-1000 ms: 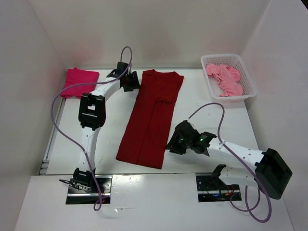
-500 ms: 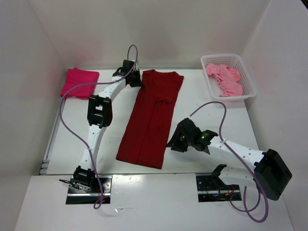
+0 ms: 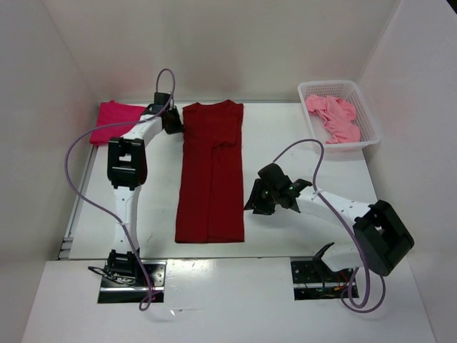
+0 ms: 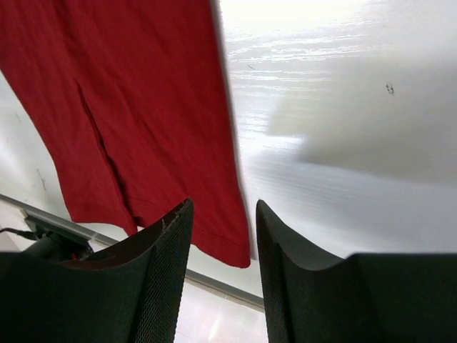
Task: Fold and stack the t-shirts
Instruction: Rotate the tshirt 90 degrees
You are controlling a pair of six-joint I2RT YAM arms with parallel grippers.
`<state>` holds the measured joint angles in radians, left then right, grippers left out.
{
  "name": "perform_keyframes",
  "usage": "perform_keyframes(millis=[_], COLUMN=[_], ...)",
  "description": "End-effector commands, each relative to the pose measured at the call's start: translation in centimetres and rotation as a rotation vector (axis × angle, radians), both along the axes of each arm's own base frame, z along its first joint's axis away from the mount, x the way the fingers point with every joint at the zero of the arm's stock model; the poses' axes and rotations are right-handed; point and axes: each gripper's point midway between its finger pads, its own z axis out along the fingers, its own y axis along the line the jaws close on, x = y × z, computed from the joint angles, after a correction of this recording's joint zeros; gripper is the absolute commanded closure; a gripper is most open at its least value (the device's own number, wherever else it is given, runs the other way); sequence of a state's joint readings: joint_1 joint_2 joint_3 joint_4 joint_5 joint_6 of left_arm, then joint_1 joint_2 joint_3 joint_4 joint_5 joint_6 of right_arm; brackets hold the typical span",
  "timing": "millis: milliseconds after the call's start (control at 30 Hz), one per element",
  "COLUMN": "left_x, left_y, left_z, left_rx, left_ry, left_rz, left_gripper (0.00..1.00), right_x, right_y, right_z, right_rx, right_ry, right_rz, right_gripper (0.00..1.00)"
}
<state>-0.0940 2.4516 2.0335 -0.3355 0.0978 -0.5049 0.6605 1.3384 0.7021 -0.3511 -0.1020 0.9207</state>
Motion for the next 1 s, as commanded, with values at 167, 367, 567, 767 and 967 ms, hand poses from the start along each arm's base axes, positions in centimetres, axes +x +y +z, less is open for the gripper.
perform_keyframes(millis=[167, 367, 567, 767, 967], left_x=[-2.3, -12.6, -27.6, -37.3, -44.2], left_y=[0.8, 0.8, 0.5, -3.8, -4.2], left_z=[6.6, 7.0, 6.1, 7.0, 4.4], left_rx=[-0.077, -0.102, -0.128, -0.228, -0.346], left_ry=[-0.101, 0.017, 0.224, 0.389, 0.533], left_rz=[0.018, -0.009, -0.040, -0.101, 0.021], left_gripper=[0.22, 0.21, 0.53, 0.49, 0.41], right_x=[1.2, -2.0, -4.5, -5.3, -6.3], right_y=[1.9, 0.8, 1.0, 2.1, 1.8], right_z=[0.7, -1.2, -2.1, -1.8, -1.7], right_rx=[0.030, 0.058, 0.068, 0.111, 0.115], right_ry=[-0.032, 0.032, 0.089, 0.119, 0.142], right_rz=[0.096, 0.125, 0.173, 0.192, 0.211], right_gripper=[0.51, 0.51, 0.51, 0.51, 0.51])
